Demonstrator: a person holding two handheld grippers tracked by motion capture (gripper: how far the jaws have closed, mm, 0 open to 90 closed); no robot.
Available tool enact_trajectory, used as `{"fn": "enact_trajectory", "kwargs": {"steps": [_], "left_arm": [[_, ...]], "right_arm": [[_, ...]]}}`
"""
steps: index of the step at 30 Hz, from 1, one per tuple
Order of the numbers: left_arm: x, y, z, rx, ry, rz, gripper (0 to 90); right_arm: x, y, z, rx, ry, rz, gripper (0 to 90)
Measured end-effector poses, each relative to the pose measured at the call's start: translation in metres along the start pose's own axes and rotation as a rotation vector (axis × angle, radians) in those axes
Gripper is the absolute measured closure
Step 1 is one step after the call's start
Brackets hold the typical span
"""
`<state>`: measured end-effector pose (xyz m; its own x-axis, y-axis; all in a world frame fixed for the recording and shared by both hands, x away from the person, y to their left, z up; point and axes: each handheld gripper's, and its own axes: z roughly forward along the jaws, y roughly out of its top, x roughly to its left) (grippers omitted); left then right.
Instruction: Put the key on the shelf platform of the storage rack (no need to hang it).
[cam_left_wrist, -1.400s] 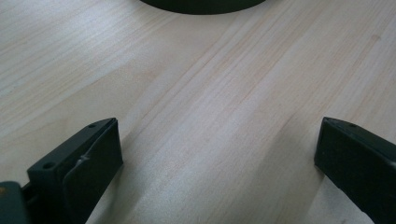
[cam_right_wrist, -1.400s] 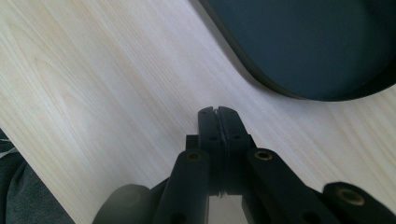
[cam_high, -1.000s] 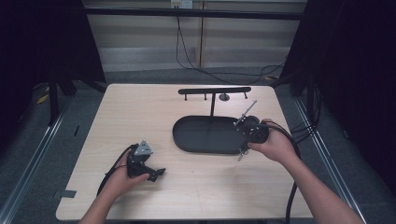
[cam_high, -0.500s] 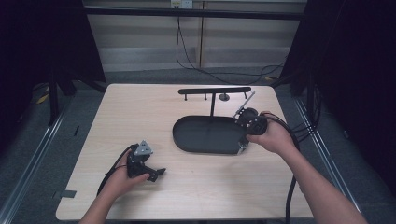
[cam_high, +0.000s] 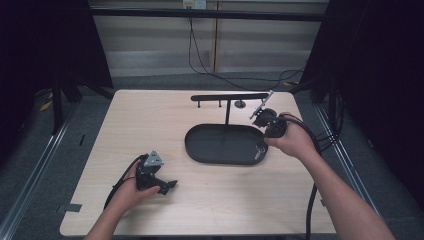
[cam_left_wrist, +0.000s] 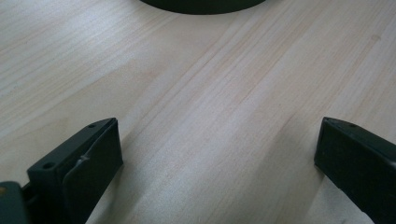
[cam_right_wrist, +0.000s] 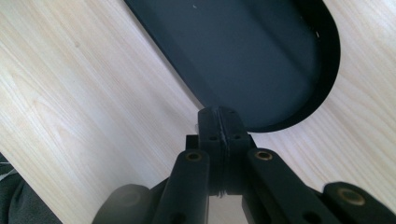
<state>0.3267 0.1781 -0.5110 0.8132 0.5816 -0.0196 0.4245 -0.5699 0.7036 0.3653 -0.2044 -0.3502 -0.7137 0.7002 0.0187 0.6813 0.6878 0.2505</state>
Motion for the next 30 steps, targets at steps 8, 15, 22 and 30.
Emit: {"fn": "enact_trajectory", "kwargs": {"steps": [8, 15, 22, 30], "left_arm": [[0.0, 0.0, 0.0, 0.0, 0.0, 0.0, 0.4], [0.0, 0.0, 0.0, 0.0, 0.0, 0.0, 0.4], [0.0, 0.0, 0.0, 0.0, 0.0, 0.0, 0.5], [0.0, 0.0, 0.0, 0.0, 0.0, 0.0, 0.4]], "right_arm": [[-0.003, 0.006, 0.001, -0.005, -0.017, 0.005, 89.6], [-0.009, 0.011, 0.003, -0.012, -0.021, 0.021, 89.6], [-0.015, 0.015, 0.005, -0.013, -0.032, 0.036, 89.5], [-0.017, 0.021, 0.009, -0.007, -0.045, 0.042, 89.6]]}}
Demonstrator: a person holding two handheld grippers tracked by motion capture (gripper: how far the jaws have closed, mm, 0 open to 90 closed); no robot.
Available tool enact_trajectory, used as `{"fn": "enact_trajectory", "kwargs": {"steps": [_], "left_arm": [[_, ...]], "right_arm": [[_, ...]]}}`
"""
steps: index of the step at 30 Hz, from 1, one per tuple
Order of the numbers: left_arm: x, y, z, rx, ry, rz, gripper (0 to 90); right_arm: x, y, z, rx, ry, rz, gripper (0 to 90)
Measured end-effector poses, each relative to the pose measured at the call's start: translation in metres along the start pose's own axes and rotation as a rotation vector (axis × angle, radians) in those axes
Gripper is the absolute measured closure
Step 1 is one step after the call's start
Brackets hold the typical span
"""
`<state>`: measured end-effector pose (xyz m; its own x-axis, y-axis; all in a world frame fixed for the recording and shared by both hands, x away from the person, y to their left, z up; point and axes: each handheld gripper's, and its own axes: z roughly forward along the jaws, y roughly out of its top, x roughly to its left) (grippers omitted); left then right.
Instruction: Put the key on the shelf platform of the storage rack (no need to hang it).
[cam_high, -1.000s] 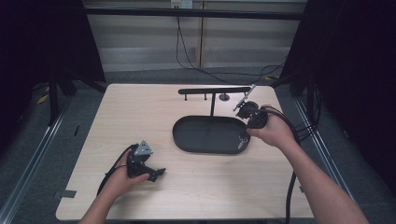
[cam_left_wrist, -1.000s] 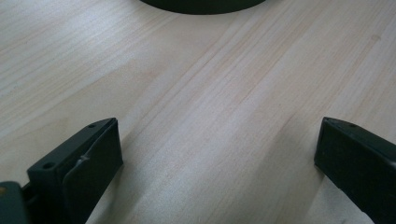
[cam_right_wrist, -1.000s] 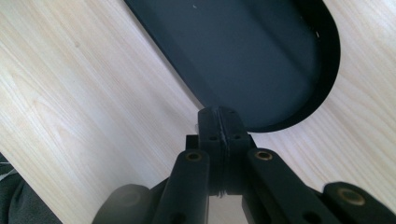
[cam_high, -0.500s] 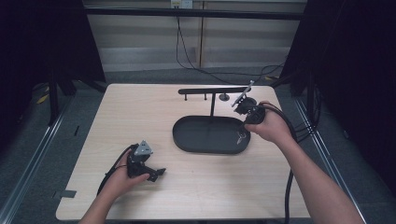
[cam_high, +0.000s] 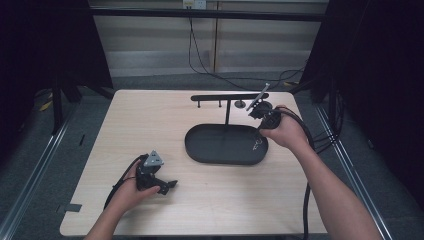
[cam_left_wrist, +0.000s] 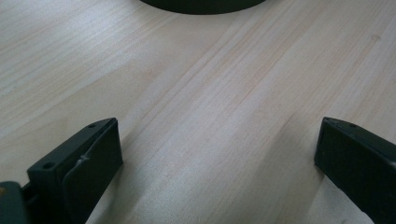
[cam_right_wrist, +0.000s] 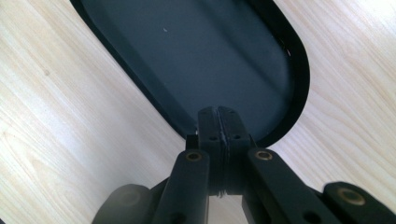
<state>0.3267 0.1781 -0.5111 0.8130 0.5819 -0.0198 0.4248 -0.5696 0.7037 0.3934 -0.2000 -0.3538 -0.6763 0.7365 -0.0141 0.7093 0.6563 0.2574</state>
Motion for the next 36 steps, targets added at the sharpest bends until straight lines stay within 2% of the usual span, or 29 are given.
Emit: {"fn": "enact_trajectory", "kwargs": {"steps": [13, 17, 18, 21, 36], "left_arm": [[0.0, 0.0, 0.0, 0.0, 0.0, 0.0, 0.5], [0.0, 0.0, 0.0, 0.0, 0.0, 0.0, 0.4], [0.0, 0.0, 0.0, 0.0, -0.001, 0.0, 0.4], [0.0, 0.0, 0.0, 0.001, -0.001, 0.0, 0.4], [0.0, 0.0, 0.0, 0.001, -0.001, 0.001, 0.3]], "right_arm": [[-0.002, 0.009, 0.014, 0.01, -0.007, 0.002, 89.5], [-0.003, 0.01, 0.019, 0.0, -0.014, 0.015, 89.5], [-0.003, 0.01, 0.023, -0.001, -0.001, 0.025, 89.5], [-0.004, 0.01, 0.025, 0.005, -0.013, 0.017, 89.5], [-0.003, 0.013, 0.038, 0.014, -0.004, 0.01, 89.4]]}}
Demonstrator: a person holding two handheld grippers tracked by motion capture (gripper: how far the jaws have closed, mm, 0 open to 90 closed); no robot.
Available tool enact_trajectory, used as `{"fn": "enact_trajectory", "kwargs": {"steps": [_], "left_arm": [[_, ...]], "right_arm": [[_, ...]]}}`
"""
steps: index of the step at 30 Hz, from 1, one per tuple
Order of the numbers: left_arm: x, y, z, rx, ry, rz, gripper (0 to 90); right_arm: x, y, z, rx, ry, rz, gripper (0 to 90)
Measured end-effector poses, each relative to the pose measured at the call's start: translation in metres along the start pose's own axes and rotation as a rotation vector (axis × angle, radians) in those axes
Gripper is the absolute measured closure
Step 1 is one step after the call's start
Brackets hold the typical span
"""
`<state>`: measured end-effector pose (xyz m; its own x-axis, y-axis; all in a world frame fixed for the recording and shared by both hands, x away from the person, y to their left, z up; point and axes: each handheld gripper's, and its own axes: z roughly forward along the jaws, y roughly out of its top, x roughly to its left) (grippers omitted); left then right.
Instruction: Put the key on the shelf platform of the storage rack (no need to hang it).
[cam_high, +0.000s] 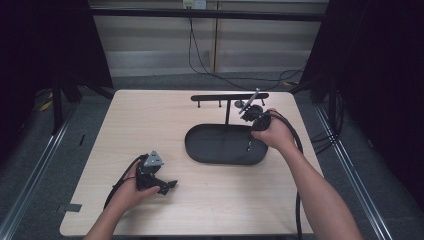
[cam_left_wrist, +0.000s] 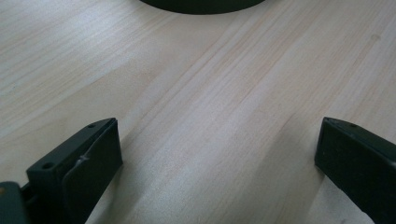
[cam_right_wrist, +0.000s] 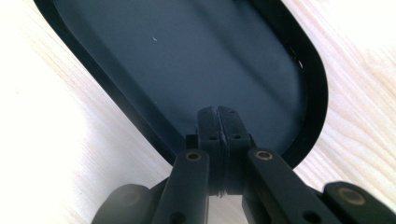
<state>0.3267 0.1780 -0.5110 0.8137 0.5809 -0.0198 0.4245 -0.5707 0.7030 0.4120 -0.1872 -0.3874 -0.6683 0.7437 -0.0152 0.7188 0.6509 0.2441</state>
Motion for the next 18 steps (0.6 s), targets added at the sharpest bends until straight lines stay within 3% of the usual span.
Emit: {"fn": "enact_trajectory", "kwargs": {"steps": [18], "left_arm": [[0.0, 0.0, 0.0, 0.001, 0.002, 0.0, 0.3]], "right_arm": [[0.004, 0.003, 0.014, 0.0, -0.001, -0.018, 89.3]]}}
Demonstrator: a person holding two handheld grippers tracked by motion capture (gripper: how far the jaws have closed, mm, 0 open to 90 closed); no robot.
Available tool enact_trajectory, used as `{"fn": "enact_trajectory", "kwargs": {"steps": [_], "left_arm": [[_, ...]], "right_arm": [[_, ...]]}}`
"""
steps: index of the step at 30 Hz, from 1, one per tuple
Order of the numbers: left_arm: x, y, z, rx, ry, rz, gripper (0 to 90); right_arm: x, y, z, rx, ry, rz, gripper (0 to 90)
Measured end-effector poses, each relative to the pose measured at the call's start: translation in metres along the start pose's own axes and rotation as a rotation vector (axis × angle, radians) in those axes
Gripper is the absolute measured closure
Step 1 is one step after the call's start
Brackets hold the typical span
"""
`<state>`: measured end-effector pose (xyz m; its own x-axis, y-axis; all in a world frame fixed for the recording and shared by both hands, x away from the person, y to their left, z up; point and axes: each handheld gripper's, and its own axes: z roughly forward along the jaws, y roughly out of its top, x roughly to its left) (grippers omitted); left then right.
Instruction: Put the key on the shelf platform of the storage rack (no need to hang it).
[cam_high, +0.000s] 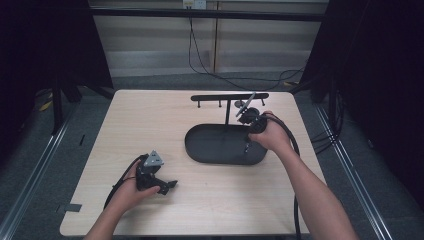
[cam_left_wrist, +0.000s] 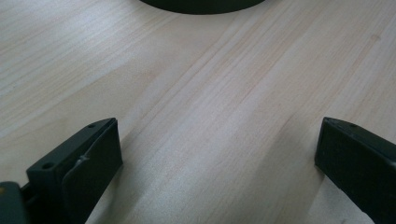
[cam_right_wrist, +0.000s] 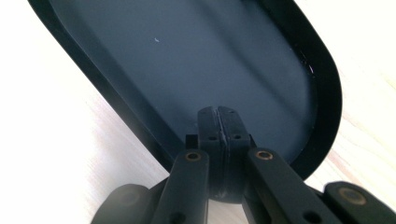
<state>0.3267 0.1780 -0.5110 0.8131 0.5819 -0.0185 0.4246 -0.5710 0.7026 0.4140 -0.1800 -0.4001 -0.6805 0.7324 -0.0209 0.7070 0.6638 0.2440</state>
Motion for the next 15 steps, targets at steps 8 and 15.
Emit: {"fn": "enact_trajectory", "kwargs": {"steps": [8, 15], "left_arm": [[-0.0001, -0.0001, 0.0, 0.0, 0.0, 0.001, 0.3], [-0.0001, -0.0001, 0.0, 0.0, 0.0, 0.001, 0.2]], "right_arm": [[0.0005, -0.0023, 0.0072, -0.003, 0.002, 0.0, 89.1], [-0.0013, -0.0049, 0.0096, -0.022, -0.005, 0.005, 88.9]]}}
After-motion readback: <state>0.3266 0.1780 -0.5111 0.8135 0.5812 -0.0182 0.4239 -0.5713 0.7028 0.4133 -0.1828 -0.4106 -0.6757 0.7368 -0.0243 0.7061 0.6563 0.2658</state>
